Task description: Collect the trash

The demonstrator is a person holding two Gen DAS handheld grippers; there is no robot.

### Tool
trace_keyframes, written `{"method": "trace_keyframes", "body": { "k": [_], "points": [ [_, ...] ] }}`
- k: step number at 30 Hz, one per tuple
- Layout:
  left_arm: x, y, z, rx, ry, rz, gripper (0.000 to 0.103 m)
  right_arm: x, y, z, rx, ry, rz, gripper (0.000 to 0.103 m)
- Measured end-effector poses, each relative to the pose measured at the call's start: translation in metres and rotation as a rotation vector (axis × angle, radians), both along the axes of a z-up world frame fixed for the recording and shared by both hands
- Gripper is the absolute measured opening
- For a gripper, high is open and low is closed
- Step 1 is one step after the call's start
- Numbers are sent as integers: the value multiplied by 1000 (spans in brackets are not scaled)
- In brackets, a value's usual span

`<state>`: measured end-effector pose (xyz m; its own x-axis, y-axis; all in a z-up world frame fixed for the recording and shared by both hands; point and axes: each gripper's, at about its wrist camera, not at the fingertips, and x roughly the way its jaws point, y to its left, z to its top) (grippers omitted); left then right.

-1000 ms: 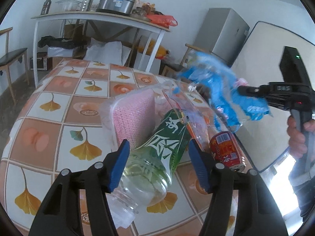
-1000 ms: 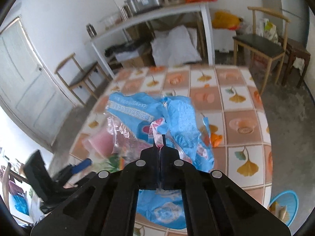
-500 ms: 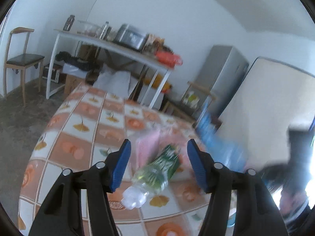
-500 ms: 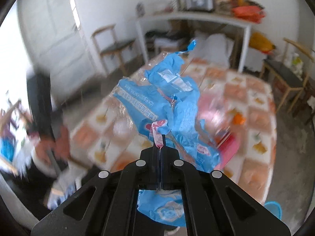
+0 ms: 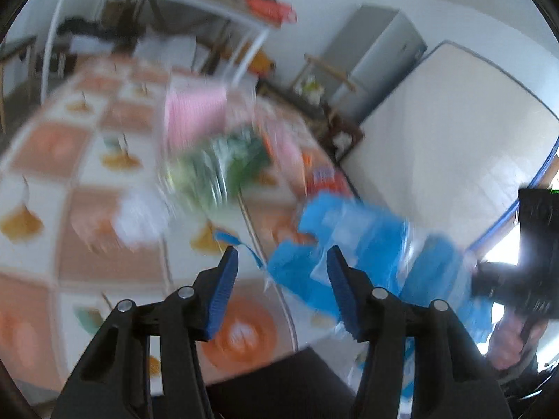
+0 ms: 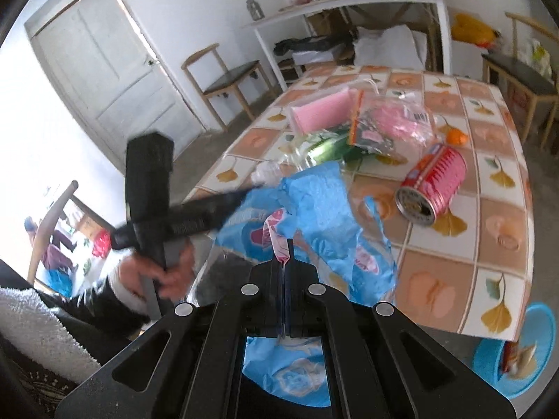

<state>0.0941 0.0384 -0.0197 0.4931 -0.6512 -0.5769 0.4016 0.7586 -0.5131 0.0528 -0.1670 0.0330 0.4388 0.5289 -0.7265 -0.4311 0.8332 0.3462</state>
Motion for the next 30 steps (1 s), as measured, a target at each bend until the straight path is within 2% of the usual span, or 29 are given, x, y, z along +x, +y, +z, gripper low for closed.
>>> {"method": "trace_keyframes", "body": {
  "k": [4,8,12,18,24,30],
  "points": [
    [-7,-19,-25,41,63,-44,51,14,-2,-19,49,68,-20,0],
    [-12,-28,-34,88,75,-67,51,39,0,-47,104,165,-29,0],
    [-11,-27,-34,122,44,-81,51,63,5,-76,126,271,-35,0],
    [-14,-14,-31,176,0,-103,51,82,18,-99,98,334,-16,0],
    [-16,4,-23,133,-69,-135,55,92,21,-116,92,388,1,0],
    [-3,-7,-21,132,-116,-222,59,98,15,-126,143,449,40,0]
  ]
}}
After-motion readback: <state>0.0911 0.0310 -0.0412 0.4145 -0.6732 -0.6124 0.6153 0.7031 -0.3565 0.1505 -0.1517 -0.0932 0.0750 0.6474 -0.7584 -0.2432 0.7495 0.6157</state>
